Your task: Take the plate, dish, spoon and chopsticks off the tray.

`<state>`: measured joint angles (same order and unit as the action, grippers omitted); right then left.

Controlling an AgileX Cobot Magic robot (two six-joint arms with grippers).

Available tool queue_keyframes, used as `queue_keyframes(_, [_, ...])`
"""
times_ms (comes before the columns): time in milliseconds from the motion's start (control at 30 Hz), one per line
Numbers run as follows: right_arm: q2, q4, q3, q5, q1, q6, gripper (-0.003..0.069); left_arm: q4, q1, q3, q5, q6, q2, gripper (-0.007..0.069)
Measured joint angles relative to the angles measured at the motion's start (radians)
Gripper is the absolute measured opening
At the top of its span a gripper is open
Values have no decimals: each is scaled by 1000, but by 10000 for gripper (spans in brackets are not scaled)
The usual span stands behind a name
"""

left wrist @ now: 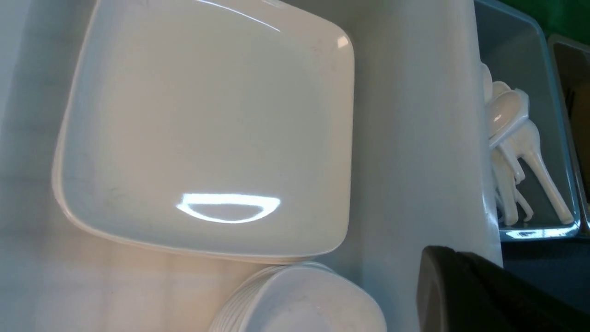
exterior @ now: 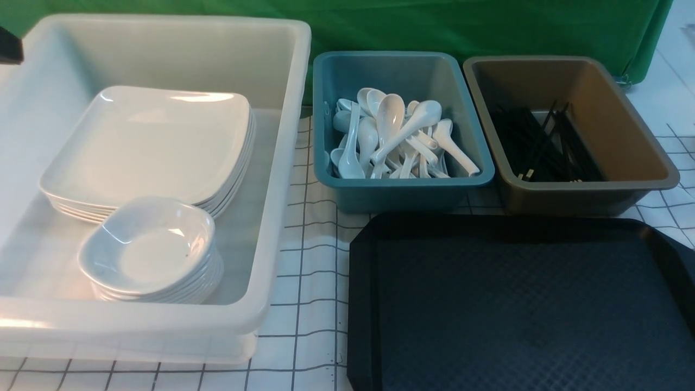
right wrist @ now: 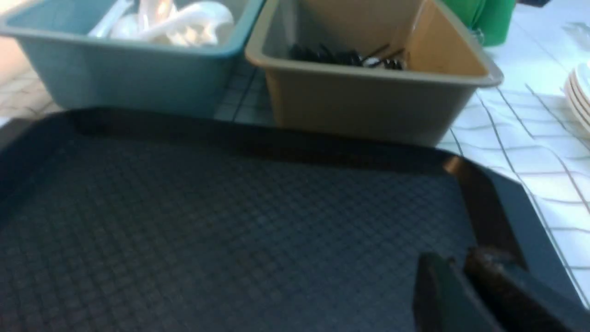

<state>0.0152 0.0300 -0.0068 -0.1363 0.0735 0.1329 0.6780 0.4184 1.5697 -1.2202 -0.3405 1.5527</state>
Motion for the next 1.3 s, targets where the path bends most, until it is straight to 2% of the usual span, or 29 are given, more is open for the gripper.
queue_keyframes(233, [0,1,-3,-28,0,0,158,-15,-177,0,0,3,-22,5])
queue_keyframes(300, [0,1,-3,-29,0,0,161,-18,-198,0,0,3,-29,5])
queue_keyframes(367, [0,1,-3,-29,0,0,171,-50,-271,0,-1,3,-70,5])
queue_keyframes(567, [0,1,-3,-30,0,-1,180,-217,-395,-31,2,56,-221,5])
queue_keyframes(667, [0,1,-3,-30,0,-1,190,-259,-442,-132,3,65,-369,5])
queue_keyframes(867, [0,1,-3,-30,0,-1,197,-214,-452,-456,29,62,-707,5])
queue_keyframes(1033, [0,1,-3,-30,0,-1,201,-76,-453,-741,210,60,-977,5])
queue_keyframes(1233, [0,1,-3,-30,0,-1,213,17,-453,-983,607,59,-1191,5])
queue_keyframes(1300, [0,1,-3,-30,0,-1,218,27,-453,-1026,671,60,-1223,5])
